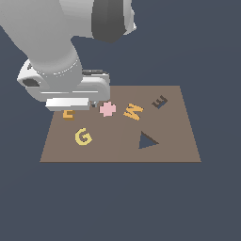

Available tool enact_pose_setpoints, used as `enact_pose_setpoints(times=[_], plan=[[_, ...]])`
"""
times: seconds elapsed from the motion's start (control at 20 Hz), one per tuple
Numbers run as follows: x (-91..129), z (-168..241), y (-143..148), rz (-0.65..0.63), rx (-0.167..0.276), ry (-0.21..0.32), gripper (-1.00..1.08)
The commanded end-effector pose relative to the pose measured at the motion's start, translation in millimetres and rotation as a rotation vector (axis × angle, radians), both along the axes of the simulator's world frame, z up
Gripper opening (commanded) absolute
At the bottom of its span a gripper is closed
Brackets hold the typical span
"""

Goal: Insert a designated object into the corresponding slot on a board.

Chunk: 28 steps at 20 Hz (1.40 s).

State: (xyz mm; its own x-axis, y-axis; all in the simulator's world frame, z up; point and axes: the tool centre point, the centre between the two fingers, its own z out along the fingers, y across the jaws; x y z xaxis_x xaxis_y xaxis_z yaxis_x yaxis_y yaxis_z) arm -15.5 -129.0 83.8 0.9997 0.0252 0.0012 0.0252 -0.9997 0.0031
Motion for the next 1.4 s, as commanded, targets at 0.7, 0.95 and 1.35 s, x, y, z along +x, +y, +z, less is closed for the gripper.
enact_pose_setpoints(times=[0.7,0.95,1.35], plan=[[-4.8,-36.8,-51.4,-0.01,0.003,0.002,1.0],[-4.2,-50.9,-51.4,-0.009,0.003,0.001,1.0],[-4.1,-54.1,-51.5,-0.009,0.003,0.001,-1.0]])
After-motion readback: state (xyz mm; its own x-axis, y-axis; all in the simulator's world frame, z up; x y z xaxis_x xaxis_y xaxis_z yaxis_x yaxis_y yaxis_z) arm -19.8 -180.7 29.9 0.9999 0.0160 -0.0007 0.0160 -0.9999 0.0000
